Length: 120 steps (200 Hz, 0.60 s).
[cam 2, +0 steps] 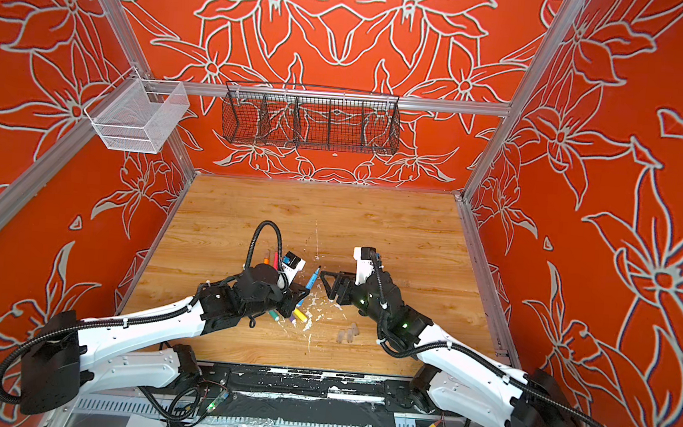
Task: Insert the pens into the pen caps
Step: 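Lift the blue marker upright with the left gripper while the right gripper swings toward it, then hold the blue marker up while the right gripper moves near it and draws back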
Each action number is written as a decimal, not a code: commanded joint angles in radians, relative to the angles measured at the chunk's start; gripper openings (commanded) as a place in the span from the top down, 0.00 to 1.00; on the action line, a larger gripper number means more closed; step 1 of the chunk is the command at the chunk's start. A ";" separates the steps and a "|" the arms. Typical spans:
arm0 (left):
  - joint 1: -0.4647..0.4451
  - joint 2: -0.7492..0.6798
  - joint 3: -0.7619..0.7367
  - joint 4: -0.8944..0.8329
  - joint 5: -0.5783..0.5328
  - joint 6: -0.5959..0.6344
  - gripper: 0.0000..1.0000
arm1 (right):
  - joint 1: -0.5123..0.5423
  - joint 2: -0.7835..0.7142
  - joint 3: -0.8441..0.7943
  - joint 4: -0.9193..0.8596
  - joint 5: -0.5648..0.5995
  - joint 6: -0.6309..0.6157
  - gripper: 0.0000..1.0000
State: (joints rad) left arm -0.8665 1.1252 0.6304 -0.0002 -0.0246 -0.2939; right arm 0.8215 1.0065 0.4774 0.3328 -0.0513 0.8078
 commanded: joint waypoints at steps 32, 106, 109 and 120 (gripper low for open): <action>-0.022 0.008 0.013 0.052 -0.011 0.032 1.00 | 0.056 0.104 0.062 0.118 -0.007 0.053 0.37; -0.051 0.000 0.014 0.053 -0.003 0.046 1.00 | 0.087 0.222 0.066 0.233 0.014 0.091 0.62; -0.051 -0.002 0.012 0.057 -0.002 0.046 1.00 | 0.089 0.224 0.067 0.233 0.015 0.093 0.64; -0.051 -0.004 0.006 0.065 0.001 0.048 1.00 | 0.090 0.232 0.066 0.243 0.022 0.096 0.72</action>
State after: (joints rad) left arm -0.9104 1.1324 0.6315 0.0322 -0.0242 -0.2634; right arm 0.9001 1.2240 0.5117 0.5213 -0.0563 0.8833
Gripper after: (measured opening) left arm 0.119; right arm 0.351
